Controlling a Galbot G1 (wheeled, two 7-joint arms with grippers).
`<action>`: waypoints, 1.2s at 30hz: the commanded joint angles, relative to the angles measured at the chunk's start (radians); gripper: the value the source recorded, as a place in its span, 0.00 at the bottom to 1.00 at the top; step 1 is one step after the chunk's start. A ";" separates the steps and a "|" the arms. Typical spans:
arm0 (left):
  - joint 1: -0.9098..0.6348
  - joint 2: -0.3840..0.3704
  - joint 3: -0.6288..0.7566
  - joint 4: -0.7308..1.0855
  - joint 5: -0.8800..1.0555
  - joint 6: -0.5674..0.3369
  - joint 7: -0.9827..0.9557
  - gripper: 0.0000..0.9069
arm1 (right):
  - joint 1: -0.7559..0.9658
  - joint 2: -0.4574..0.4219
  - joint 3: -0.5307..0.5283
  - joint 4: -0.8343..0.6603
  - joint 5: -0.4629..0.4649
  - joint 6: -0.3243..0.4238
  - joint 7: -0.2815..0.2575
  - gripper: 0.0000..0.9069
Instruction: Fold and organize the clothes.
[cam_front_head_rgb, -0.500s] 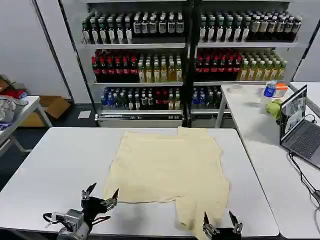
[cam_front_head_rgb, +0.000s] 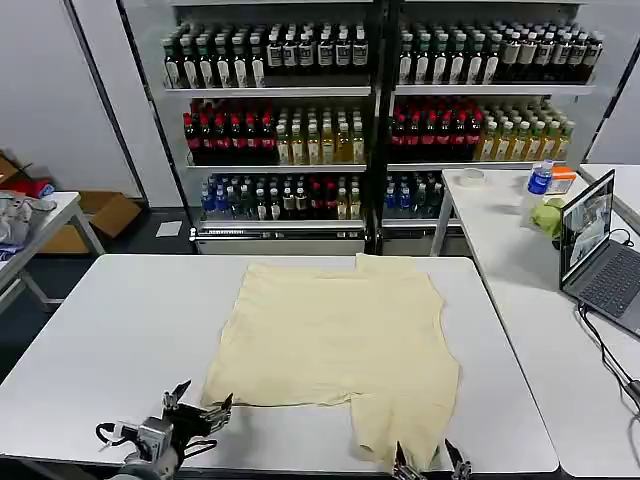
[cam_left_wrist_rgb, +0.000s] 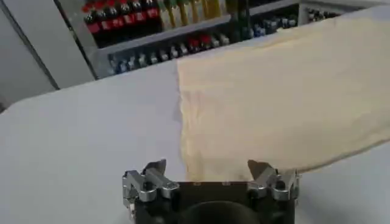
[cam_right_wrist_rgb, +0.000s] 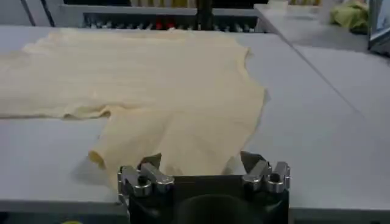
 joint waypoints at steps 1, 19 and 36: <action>-0.026 0.005 0.010 0.054 -0.006 0.007 0.003 0.01 | -0.001 0.000 -0.008 -0.010 0.001 -0.011 0.003 0.00; -0.004 -0.022 0.002 0.049 -0.075 -0.082 -0.024 0.01 | -0.008 0.004 -0.016 -0.002 0.009 0.006 0.012 0.00; 0.118 -0.054 -0.051 -0.162 -0.082 -0.120 -0.027 0.01 | -0.105 -0.039 0.013 0.145 -0.005 0.055 -0.019 0.00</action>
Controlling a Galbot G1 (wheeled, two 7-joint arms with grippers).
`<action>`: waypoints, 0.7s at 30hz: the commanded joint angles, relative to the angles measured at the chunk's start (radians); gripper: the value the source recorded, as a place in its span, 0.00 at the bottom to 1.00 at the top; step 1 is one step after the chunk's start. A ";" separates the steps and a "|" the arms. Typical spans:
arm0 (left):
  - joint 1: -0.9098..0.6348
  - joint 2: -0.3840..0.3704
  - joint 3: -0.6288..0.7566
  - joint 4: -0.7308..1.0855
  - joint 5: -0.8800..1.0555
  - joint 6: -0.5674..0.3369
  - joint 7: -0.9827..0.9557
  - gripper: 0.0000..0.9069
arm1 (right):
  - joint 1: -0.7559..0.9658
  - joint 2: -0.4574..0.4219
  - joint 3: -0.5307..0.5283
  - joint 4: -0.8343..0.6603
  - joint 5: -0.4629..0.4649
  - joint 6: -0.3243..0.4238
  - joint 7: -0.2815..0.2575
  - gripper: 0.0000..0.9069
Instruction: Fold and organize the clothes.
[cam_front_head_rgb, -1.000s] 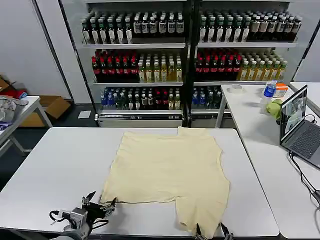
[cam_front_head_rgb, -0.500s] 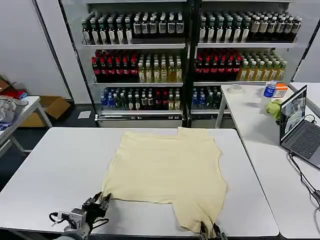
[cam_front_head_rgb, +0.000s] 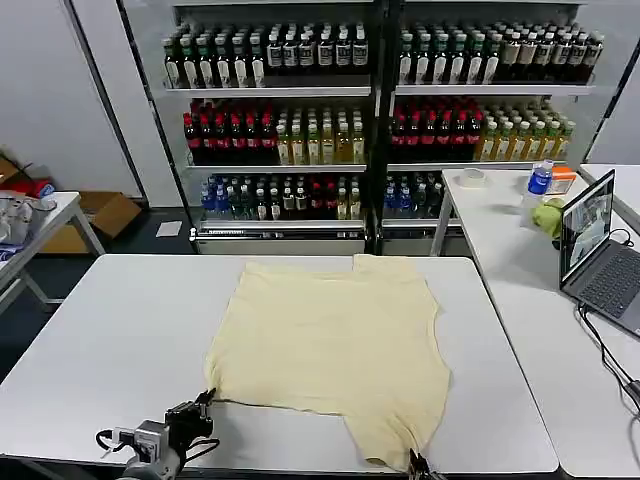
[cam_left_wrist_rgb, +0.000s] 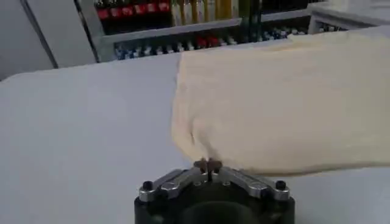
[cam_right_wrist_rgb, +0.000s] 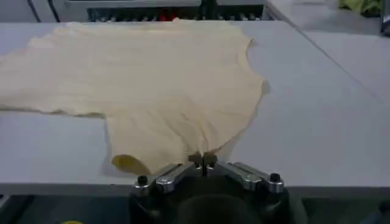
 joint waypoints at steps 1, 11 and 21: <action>0.090 -0.015 -0.031 -0.166 0.000 -0.019 -0.004 0.01 | -0.043 -0.014 0.016 0.075 -0.003 0.014 -0.004 0.00; 0.203 -0.022 -0.088 -0.257 0.012 -0.032 -0.006 0.00 | -0.078 -0.057 0.112 0.148 0.026 0.014 -0.016 0.00; 0.190 0.012 -0.132 -0.241 0.003 -0.045 -0.006 0.00 | -0.016 -0.089 0.183 0.147 0.068 0.046 -0.035 0.00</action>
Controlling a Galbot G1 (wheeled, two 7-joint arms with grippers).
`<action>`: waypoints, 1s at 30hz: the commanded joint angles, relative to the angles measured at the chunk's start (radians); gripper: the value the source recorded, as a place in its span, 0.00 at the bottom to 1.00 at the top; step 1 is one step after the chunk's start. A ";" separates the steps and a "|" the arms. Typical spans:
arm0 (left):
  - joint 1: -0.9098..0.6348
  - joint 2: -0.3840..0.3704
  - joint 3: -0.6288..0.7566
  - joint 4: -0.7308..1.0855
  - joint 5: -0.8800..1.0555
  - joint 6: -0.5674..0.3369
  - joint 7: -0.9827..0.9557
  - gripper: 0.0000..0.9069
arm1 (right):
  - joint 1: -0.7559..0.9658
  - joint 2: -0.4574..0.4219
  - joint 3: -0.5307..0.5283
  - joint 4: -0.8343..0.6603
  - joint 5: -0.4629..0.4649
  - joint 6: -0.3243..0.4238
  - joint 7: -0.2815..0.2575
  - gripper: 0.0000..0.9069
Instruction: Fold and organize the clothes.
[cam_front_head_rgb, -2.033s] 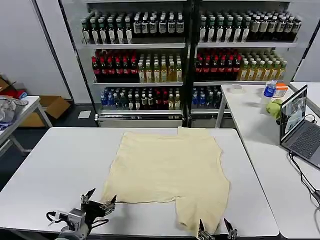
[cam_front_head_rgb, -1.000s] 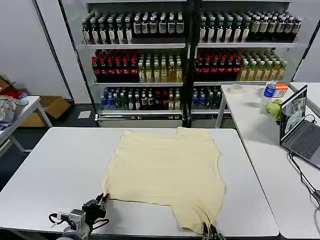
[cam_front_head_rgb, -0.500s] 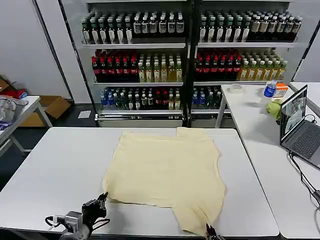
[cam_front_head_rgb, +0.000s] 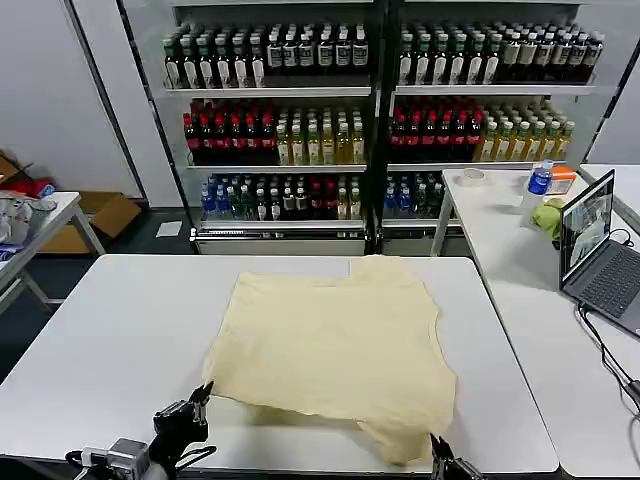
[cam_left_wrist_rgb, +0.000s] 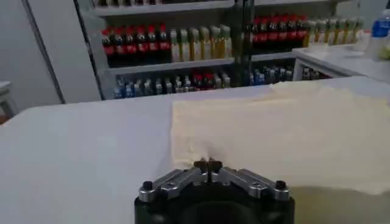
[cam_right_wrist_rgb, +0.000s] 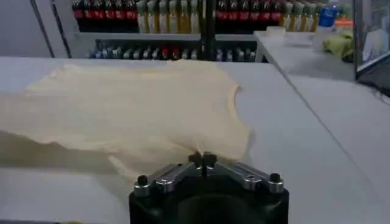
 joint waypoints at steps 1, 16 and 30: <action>0.022 0.019 -0.040 -0.029 -0.004 -0.008 0.000 0.00 | 0.024 -0.019 0.055 0.020 0.020 0.018 -0.004 0.00; -0.130 0.049 0.039 0.130 0.026 -0.016 0.017 0.01 | 0.265 -0.091 0.049 -0.079 0.067 0.017 -0.007 0.00; -0.277 0.076 0.112 0.262 0.027 -0.013 0.030 0.01 | 0.438 -0.154 -0.035 -0.214 0.086 -0.012 -0.009 0.00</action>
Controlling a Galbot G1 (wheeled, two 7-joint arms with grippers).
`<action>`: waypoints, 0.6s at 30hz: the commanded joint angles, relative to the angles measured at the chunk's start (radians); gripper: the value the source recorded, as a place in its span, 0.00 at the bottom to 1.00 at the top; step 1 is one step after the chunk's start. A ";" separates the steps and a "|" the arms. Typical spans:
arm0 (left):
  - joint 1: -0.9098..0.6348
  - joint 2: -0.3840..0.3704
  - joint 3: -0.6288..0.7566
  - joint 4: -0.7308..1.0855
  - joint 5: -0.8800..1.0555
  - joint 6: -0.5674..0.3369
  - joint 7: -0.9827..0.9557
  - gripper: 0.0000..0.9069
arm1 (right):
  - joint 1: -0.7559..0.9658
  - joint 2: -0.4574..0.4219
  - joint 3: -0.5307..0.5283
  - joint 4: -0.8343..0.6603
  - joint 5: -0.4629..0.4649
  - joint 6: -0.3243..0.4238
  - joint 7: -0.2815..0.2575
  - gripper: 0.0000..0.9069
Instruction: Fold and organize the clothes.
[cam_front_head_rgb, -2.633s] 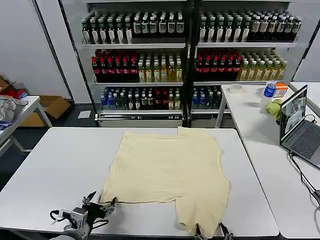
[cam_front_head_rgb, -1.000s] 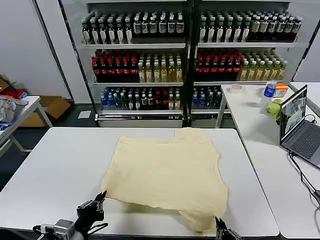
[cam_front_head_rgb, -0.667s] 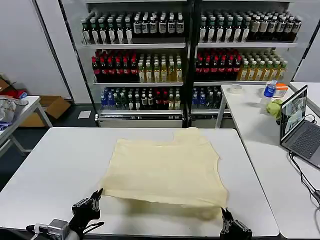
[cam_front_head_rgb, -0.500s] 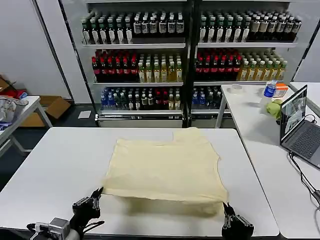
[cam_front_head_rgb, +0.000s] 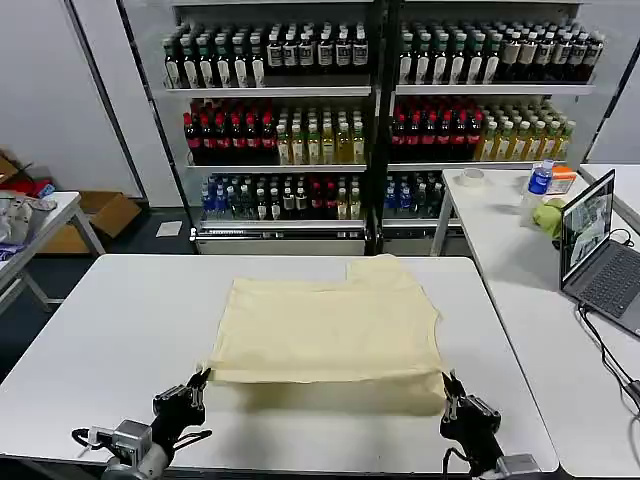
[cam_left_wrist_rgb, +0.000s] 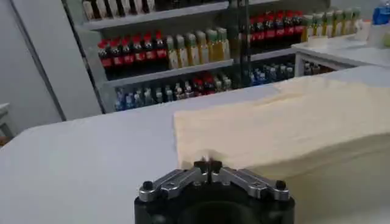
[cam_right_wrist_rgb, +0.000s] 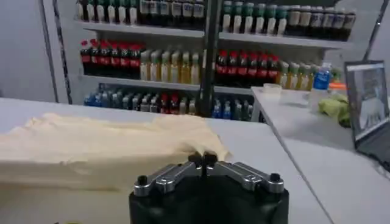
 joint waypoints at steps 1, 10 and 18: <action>-0.126 0.007 0.062 0.121 0.006 0.000 0.005 0.01 | 0.120 -0.027 -0.038 -0.077 0.009 -0.005 0.001 0.00; -0.197 0.008 0.116 0.185 0.028 0.002 0.010 0.01 | 0.239 -0.033 -0.100 -0.151 0.012 -0.008 0.003 0.00; -0.216 -0.006 0.137 0.224 0.052 0.001 0.011 0.02 | 0.285 -0.027 -0.130 -0.212 0.010 -0.008 0.002 0.00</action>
